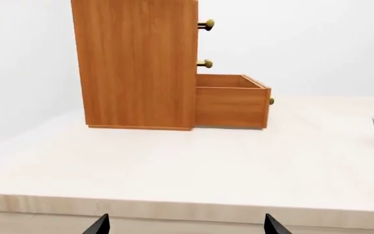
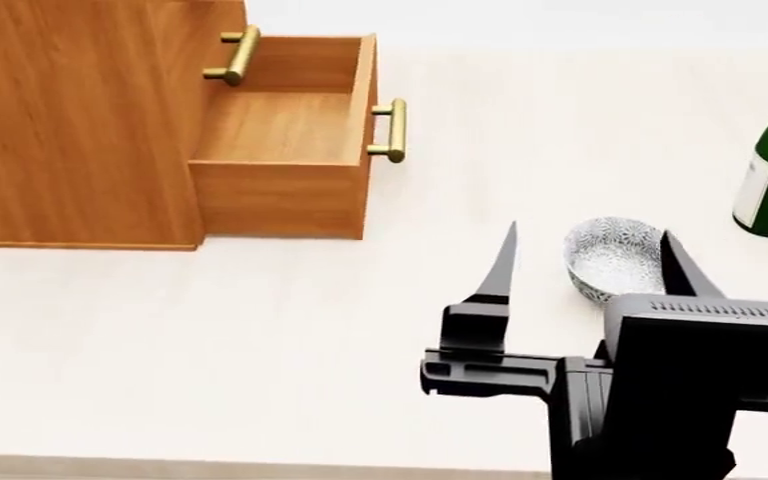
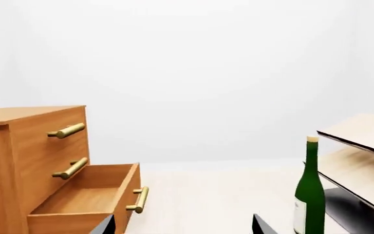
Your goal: Put the bowl in the bottom drawer of the cabinet and close it.
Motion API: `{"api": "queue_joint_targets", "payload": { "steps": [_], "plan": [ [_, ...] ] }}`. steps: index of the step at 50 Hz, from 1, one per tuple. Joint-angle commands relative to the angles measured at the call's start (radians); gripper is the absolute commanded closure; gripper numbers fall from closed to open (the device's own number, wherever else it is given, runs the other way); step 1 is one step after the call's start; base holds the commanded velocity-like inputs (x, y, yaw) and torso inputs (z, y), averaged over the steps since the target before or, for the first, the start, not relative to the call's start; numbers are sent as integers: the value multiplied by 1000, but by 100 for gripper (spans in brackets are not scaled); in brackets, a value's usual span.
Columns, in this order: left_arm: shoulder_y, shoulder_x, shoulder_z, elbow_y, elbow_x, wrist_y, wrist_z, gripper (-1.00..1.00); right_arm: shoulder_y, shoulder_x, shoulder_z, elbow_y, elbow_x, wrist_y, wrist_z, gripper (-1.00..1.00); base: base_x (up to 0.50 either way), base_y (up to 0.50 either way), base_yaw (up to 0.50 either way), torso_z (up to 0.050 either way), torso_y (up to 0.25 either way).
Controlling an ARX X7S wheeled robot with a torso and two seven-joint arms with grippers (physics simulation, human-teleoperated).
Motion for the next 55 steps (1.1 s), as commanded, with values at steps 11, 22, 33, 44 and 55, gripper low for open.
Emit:
{"api": "queue_joint_targets", "payload": {
  "steps": [11, 22, 33, 44, 55],
  "plan": [
    [5, -16, 17, 5, 0, 8, -16, -100, -16, 7, 0, 1, 22, -23, 7, -100, 0, 486, 0, 0, 0],
    [0, -23, 23, -8, -1, 17, -22, -100, -21, 12, -6, 2, 30, -28, 14, -100, 0, 486, 0, 0, 0],
    [2, -30, 29, 0, -2, 12, -32, -100, -32, 20, -22, 19, 16, -59, 26, -100, 0, 441, 0, 0, 0],
    [-7, -36, 36, -18, -5, 25, -36, -100, -38, 27, -22, 22, 34, -70, 19, -100, 244, 0, 0, 0, 0],
    [-11, -42, 41, -20, -8, 25, -43, -100, -40, 32, -28, 42, 34, -91, 23, -100, 500, 0, 0, 0, 0]
  ]
}}
